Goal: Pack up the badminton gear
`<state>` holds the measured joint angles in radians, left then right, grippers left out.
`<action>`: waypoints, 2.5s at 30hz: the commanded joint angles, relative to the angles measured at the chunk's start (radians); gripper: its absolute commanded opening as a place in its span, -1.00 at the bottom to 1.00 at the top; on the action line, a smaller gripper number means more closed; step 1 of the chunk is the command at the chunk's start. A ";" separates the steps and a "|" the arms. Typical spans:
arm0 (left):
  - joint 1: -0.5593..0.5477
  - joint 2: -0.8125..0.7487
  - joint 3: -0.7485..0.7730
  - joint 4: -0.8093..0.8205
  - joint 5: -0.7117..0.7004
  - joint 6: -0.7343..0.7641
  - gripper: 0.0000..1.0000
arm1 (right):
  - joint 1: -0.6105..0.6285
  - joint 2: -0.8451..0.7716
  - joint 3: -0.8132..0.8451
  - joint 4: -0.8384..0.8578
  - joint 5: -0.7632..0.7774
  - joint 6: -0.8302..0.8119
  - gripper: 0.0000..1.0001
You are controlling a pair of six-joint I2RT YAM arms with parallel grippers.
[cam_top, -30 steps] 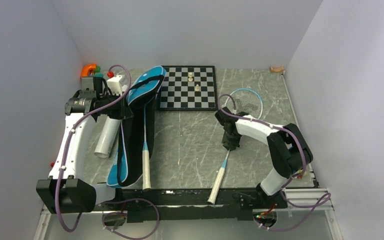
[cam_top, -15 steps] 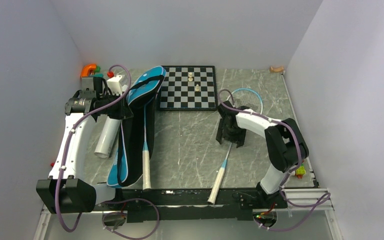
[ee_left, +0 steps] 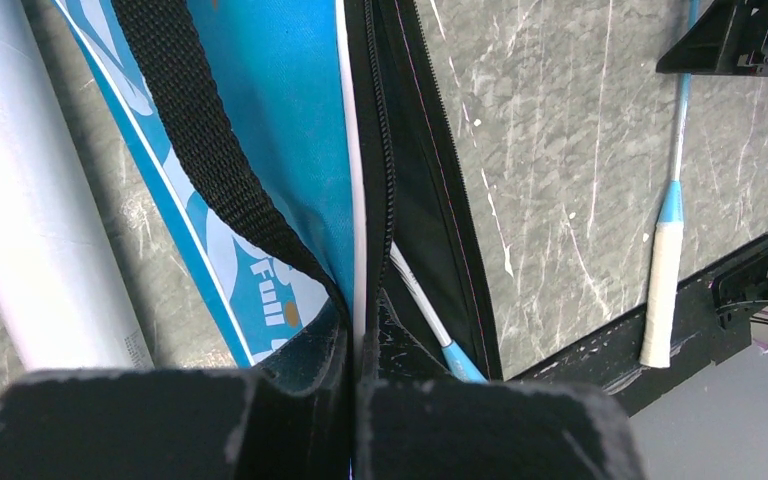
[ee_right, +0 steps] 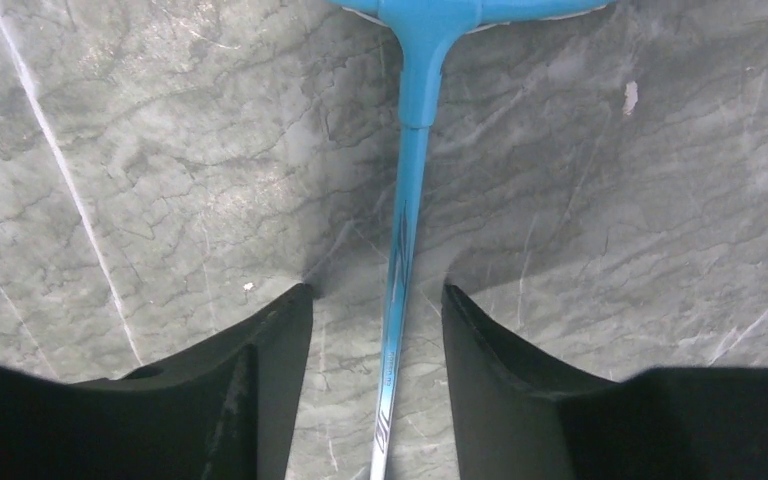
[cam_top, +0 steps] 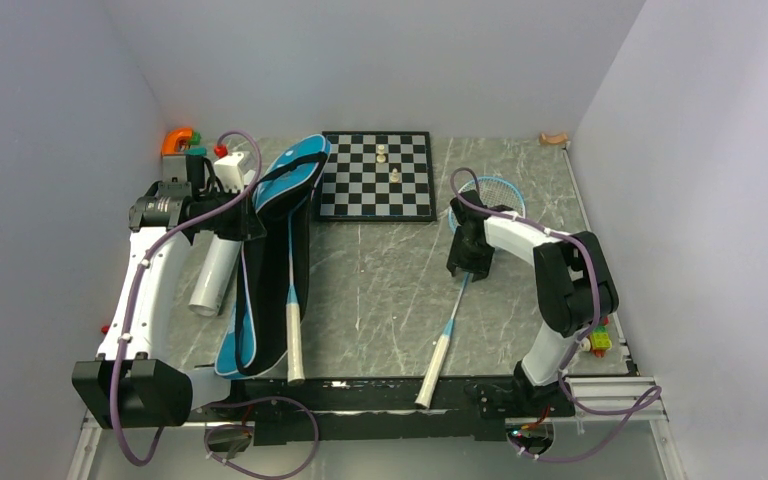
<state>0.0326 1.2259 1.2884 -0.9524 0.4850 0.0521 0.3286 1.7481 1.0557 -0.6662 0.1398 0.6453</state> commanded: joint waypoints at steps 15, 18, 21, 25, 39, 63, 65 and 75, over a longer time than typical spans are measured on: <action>0.005 -0.041 -0.042 0.073 0.046 0.036 -1.00 | 0.068 -0.184 -0.132 0.064 0.033 0.002 -1.00; 0.005 -0.039 -0.051 0.074 0.045 0.045 -1.00 | 0.129 -0.324 -0.106 -0.023 0.081 -0.002 -1.00; 0.005 -0.039 -0.063 0.084 0.045 0.049 -1.00 | 0.204 -0.446 -0.078 -0.118 0.071 -0.002 -1.00; 0.006 -0.031 -0.069 0.090 0.044 0.054 -1.00 | 0.393 -0.562 -0.046 -0.208 0.005 0.023 -1.00; 0.006 -0.011 -0.079 0.087 0.035 0.068 -1.00 | 0.989 -0.190 0.399 -0.441 0.011 0.079 -1.00; 0.000 -0.031 -0.142 0.052 0.094 0.139 -1.00 | 0.877 0.391 1.109 -0.564 0.002 0.009 -1.00; 0.001 -0.031 -0.140 0.045 0.099 0.144 -1.00 | 0.851 0.379 1.088 -0.491 -0.010 0.014 -1.00; 0.000 -0.031 -0.131 0.019 0.121 0.159 -1.00 | 0.795 0.356 0.988 -0.150 -0.158 0.011 -1.00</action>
<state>0.0326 1.2217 1.1381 -0.9146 0.5293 0.1902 1.1236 2.1616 2.0537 -1.0286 0.0681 0.6533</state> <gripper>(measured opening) 0.040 0.029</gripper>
